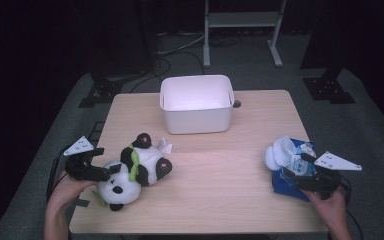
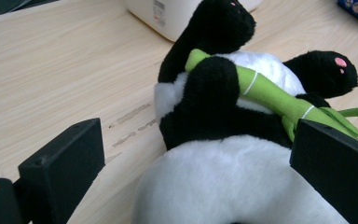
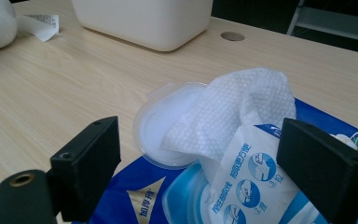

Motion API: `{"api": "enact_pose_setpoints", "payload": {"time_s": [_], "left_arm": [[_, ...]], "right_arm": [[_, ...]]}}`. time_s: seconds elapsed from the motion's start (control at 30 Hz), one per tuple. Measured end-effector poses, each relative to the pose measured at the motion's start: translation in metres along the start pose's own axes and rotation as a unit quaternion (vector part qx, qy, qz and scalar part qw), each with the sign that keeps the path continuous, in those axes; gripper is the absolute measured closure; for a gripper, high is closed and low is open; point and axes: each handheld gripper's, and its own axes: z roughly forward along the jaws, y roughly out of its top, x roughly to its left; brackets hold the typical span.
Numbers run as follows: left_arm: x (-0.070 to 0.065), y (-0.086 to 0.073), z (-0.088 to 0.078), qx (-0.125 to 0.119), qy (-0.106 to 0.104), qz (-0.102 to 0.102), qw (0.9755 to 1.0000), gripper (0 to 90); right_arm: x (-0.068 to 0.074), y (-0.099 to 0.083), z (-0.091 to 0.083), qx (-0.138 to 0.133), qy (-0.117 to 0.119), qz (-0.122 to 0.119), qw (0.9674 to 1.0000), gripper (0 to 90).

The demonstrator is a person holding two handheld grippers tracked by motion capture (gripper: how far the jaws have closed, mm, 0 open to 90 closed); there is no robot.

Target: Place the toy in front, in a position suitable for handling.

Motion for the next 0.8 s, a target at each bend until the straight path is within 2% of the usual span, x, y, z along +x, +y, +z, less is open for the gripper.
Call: {"api": "enact_pose_setpoints", "payload": {"time_s": [0.47,0.8], "left_arm": [[-0.007,0.002,0.005,0.008,-0.008,0.010,0.9999,1.8],[-0.013,0.000,0.023,0.029,-0.028,0.018,0.9990,1.8]], "right_arm": [[0.007,0.005,0.001,-0.006,-0.003,-0.015,0.9999,12.2],[0.009,0.006,0.001,-0.006,0.004,-0.020,0.9998,12.2]]}}
